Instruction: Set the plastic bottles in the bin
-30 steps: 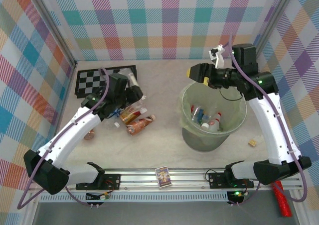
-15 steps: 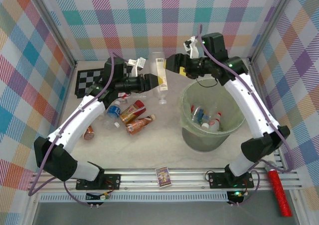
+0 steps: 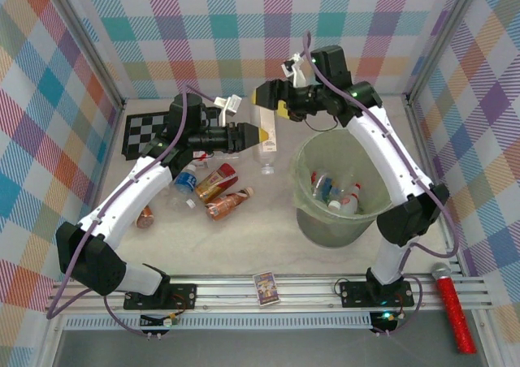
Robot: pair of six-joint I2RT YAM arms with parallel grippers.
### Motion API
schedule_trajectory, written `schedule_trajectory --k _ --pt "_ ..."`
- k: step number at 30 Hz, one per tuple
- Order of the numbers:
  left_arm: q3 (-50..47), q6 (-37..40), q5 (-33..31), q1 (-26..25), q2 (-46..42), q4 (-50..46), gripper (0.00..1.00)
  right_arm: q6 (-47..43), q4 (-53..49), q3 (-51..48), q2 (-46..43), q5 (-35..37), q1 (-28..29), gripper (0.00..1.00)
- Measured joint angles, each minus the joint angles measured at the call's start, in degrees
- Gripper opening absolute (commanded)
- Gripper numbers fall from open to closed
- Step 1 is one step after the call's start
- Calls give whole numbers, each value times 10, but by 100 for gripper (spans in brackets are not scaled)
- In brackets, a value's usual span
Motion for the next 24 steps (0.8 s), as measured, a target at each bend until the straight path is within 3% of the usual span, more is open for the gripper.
schedule_trajectory --k 4,9,10,14,15,19,24 --pt "-2 -4 0 0 4 0 14 0 3 2 5 -3 1 64" --pt "-2 -3 -1 0 8 0 33 -3 0 2 5 5 1 53" --pt "-2 -4 -1 0 8 0 40 -4 -1 2 5 5 1 53" --pt "-2 0 -5 0 8 0 84 -3 0 4 5 8 1 51" --pt "-3 3 -7 0 8 0 91 -2 -2 9 7 10 1 51" --pt "-18 7 -12 4 3 7 100 -2 -9 41 10 24 -5 49" --pt "-50 10 -14 14 -23 8 100 -9 -19 83 6 51 -26 47"
